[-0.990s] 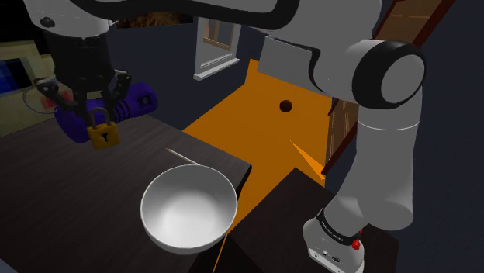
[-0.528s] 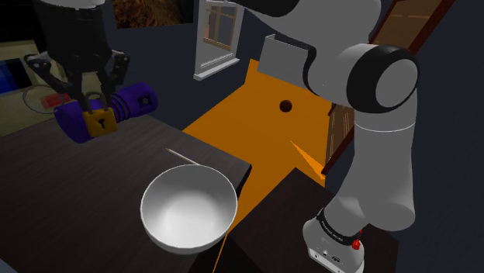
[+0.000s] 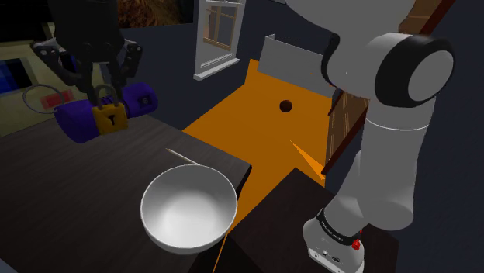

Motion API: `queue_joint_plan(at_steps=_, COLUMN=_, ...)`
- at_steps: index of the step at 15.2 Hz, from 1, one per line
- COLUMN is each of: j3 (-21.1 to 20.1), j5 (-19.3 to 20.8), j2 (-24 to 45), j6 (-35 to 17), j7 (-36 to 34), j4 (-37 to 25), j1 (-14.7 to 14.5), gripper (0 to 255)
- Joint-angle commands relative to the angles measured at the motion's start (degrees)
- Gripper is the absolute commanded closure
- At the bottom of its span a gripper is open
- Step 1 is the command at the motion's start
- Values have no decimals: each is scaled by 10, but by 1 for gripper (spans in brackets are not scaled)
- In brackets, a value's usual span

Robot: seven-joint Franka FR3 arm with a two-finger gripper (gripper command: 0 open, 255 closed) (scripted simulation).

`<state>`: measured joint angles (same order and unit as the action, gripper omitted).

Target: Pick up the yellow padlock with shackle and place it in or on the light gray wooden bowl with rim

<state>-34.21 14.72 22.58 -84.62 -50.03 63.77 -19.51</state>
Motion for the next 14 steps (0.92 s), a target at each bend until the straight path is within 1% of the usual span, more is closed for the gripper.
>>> queue_joint_plan(at_steps=1, j3=-10, j5=-31, j2=-62, j6=-23, j7=-3, j4=79, j1=27, gripper=255)
queue_joint_plan(at_steps=4, j3=-17, j5=-78, j2=-145, j6=-46, j7=1, j4=171, j1=52, gripper=255)
queue_joint_plan(at_steps=7, j3=-17, j5=-123, j2=-222, j6=-57, j7=8, j4=246, j1=65, gripper=255)
queue_joint_plan(at_steps=10, j3=-11, j5=-166, j2=-295, j6=-60, j7=17, j4=307, j1=67, gripper=255)
queue_joint_plan(at_steps=14, j3=2, j5=-215, j2=-386, j6=-50, j7=25, j4=374, j1=55, gripper=255)
